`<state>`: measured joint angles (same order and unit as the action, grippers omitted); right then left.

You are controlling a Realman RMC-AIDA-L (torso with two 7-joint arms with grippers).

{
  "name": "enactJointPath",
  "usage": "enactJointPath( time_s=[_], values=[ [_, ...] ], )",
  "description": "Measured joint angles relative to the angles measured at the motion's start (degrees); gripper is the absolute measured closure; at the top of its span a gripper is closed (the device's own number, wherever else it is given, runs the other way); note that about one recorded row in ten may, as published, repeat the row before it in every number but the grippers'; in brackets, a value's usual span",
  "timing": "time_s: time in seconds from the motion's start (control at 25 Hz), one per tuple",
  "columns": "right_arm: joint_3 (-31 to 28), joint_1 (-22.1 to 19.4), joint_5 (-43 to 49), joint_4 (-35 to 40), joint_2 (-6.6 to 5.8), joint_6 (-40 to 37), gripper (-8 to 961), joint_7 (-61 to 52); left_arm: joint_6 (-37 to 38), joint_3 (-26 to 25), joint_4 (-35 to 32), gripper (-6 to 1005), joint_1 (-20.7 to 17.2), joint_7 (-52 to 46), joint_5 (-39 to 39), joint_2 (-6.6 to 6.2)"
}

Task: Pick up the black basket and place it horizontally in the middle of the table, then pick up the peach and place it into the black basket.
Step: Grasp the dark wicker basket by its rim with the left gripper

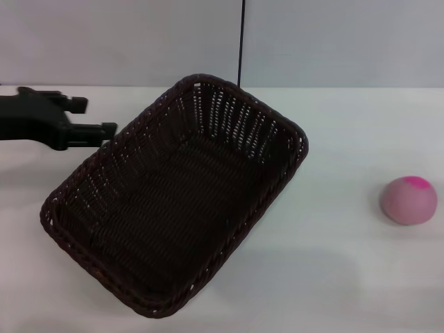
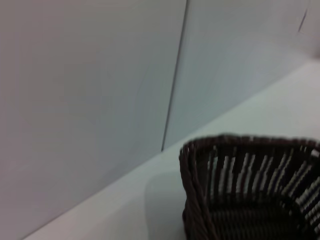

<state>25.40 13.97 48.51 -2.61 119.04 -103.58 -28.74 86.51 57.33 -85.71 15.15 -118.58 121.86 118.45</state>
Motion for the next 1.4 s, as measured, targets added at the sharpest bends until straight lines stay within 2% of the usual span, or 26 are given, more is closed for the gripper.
enactJointPath(
  time_s=[0.08, 0.16, 0.56, 0.88, 1.4],
  values=[
    [0.0, 0.0, 0.0, 0.18, -0.03, 0.09, 228, 0.0, -2.76, 4.19, -0.44, 271, 1.03, -2.52, 3.62, 0.02],
    [0.0, 0.0, 0.0, 0.41, -0.03, 0.11, 228, 0.0, -3.48, 6.19, -0.76, 270, 1.59, -4.07, 5.91, 0.02],
    [0.0, 0.2, 0.0, 0.77, -0.04, -0.59, 228, 0.0, -4.21, 13.05, -0.49, 271, 3.05, -9.05, 12.83, 0.12],
    [0.01, 0.53, 0.06, 0.77, -0.07, -0.08, 228, 0.0, -4.47, 14.52, -0.43, 277, 3.27, -10.81, 15.28, 0.2],
    [0.0, 0.76, 0.3, 0.64, -0.13, 0.14, 228, 0.01, -4.69, 18.33, 2.01, 386, 5.98, -12.06, 20.95, 0.19]
  ],
)
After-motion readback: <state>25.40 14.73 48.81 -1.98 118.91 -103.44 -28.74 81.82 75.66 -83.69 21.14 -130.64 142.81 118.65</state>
